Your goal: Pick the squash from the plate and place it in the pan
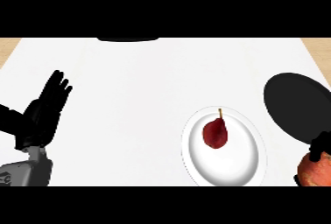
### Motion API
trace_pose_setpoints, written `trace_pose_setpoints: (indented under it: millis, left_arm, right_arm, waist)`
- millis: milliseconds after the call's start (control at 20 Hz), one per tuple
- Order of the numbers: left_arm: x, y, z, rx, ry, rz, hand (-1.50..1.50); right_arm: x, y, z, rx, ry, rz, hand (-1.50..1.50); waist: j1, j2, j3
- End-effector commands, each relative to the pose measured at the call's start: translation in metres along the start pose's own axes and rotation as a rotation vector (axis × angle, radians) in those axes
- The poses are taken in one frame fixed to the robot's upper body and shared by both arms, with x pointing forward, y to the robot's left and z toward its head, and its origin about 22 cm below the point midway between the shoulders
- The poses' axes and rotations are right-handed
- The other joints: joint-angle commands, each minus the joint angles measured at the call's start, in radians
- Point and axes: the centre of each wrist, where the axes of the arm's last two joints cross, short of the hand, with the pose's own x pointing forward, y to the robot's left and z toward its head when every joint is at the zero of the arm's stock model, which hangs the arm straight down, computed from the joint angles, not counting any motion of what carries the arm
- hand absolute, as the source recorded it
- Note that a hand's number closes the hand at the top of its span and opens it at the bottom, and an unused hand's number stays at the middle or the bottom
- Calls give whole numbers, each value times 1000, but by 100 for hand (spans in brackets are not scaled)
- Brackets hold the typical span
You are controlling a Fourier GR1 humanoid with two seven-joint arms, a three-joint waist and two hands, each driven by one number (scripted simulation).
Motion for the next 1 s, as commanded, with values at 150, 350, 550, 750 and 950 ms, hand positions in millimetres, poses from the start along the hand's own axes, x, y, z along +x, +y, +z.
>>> trace_pose_setpoints:
  millis: [150,350,550,750,950]
  left_arm:
    - [-5,-4,-4,-6,-4,-5,0]
    - [-5,-21,3,-44,-16,12,0]
    - [-3,-13,-2,-22,-13,-11,0]
    - [8,-11,-12,-24,-10,5,0]
    - [-7,-15,-4,-35,-22,-5,0]
  right_arm:
    - [-66,-20,-32,-129,80,-182,150]
    - [-103,-24,-50,-152,102,-196,150]
    - [-161,-12,-63,-162,165,-257,150]
    - [-196,17,-67,-126,124,-222,150]
    - [-215,53,-76,-78,71,-279,150]
  waist:
    - [22,5,1]
    - [24,4,1]
    - [32,6,1]
    - [33,8,2]
    - [38,9,2]
